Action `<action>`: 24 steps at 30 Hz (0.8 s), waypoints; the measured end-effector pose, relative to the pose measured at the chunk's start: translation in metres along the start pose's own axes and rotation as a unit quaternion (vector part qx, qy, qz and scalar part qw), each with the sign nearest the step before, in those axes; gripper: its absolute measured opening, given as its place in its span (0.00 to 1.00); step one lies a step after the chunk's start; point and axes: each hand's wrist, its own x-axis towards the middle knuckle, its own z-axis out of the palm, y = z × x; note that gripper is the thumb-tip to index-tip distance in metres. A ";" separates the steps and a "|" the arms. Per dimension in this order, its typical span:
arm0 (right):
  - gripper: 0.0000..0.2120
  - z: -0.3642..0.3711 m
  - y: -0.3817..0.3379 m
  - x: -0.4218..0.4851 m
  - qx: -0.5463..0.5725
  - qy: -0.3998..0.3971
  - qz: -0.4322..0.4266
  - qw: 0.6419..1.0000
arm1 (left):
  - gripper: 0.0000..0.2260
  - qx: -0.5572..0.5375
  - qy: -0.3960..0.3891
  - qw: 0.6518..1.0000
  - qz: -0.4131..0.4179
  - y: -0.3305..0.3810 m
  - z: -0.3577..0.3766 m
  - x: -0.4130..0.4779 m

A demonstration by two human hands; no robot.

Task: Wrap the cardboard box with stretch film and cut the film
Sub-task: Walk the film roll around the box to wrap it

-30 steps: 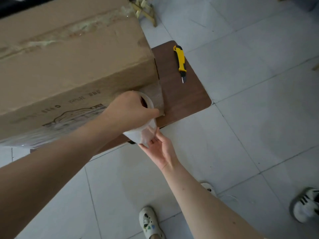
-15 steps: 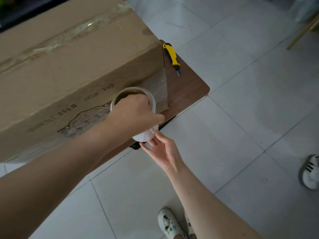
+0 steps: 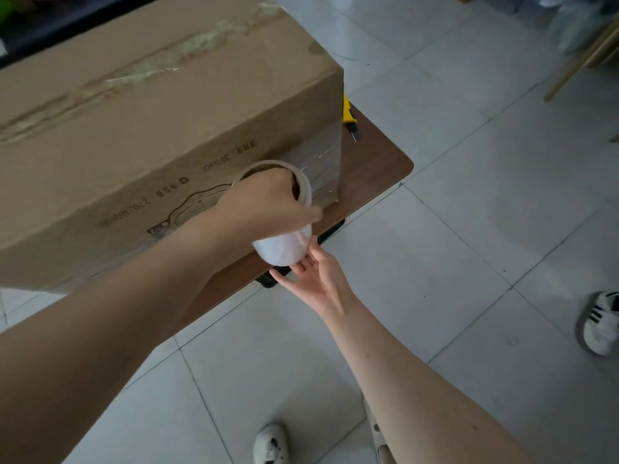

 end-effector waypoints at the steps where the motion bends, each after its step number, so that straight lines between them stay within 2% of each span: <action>1: 0.16 0.000 0.006 0.001 0.001 -0.003 -0.008 1.000 | 0.23 -0.037 0.012 0.999 -0.014 -0.002 -0.002 0.002; 3: 0.17 -0.002 0.019 0.002 0.000 -0.009 -0.025 1.000 | 0.24 -0.053 0.035 0.997 -0.031 -0.008 -0.004 0.002; 7: 0.16 -0.005 0.049 0.001 0.029 -0.029 -0.057 0.998 | 0.21 -0.024 0.045 0.999 0.020 -0.022 -0.004 -0.007; 9: 0.14 -0.005 0.064 0.000 0.040 -0.032 -0.077 0.996 | 0.21 -0.018 0.028 0.998 0.056 -0.030 -0.006 -0.015; 14: 0.07 0.001 0.086 -0.005 0.050 -0.022 -0.110 0.992 | 0.22 0.034 0.042 0.985 0.164 -0.051 -0.008 -0.037; 21: 0.23 0.021 0.087 0.006 0.016 0.017 -0.094 0.995 | 0.17 0.057 0.065 0.979 0.183 -0.072 -0.002 -0.059; 24: 0.22 0.025 0.100 0.007 0.018 0.020 -0.100 0.995 | 0.15 0.051 0.026 0.987 0.151 -0.077 -0.010 -0.066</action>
